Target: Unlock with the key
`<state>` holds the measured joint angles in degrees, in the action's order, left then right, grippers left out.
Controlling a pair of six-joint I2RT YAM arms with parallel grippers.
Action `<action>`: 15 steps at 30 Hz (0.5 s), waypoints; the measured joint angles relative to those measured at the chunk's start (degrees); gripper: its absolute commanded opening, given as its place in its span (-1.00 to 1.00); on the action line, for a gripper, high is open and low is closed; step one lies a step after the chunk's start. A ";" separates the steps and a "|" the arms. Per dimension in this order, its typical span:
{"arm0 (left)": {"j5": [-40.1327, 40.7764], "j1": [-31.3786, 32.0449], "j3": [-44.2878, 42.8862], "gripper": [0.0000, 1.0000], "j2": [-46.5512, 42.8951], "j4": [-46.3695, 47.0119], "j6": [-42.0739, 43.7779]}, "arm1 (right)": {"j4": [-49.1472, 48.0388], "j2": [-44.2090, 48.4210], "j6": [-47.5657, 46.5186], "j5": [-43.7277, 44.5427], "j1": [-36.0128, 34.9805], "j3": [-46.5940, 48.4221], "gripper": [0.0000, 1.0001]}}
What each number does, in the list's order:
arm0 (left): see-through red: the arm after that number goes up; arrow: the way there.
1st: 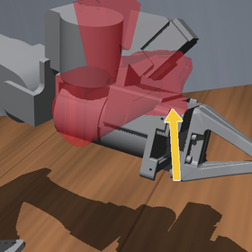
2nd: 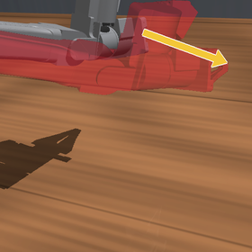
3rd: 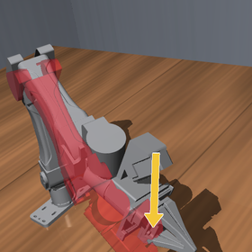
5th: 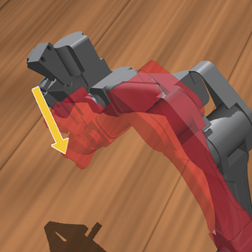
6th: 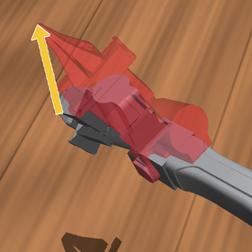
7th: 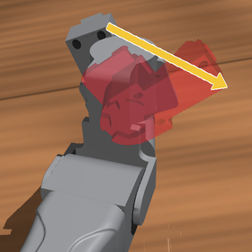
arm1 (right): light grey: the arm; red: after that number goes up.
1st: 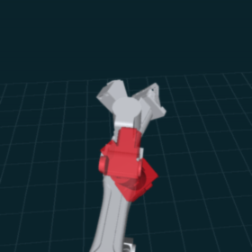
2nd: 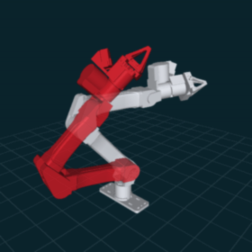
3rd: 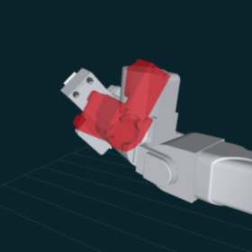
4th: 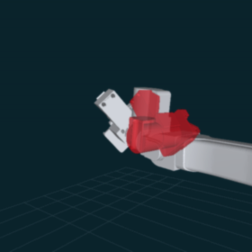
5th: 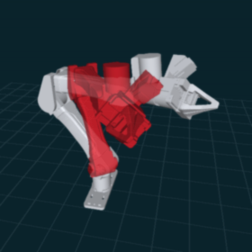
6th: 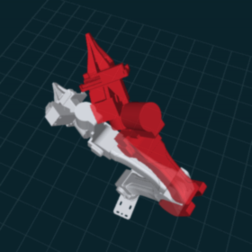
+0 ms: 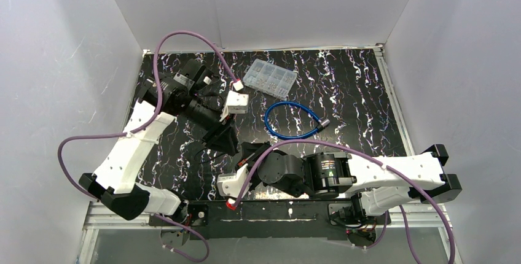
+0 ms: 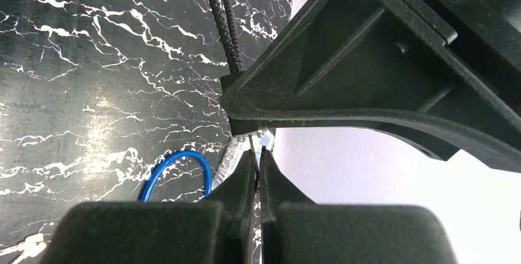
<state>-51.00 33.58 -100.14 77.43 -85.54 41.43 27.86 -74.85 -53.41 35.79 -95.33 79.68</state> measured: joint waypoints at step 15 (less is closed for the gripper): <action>2.43 -0.09 0.04 -1.00 -1.51 1.66 -11.02 | -2.36 0.11 2.10 0.20 0.00 -0.72 -0.97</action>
<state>-48.58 33.50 -100.09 75.92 -83.88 30.41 25.50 -74.74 -51.31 35.99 -95.33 78.96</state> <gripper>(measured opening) 0.341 0.035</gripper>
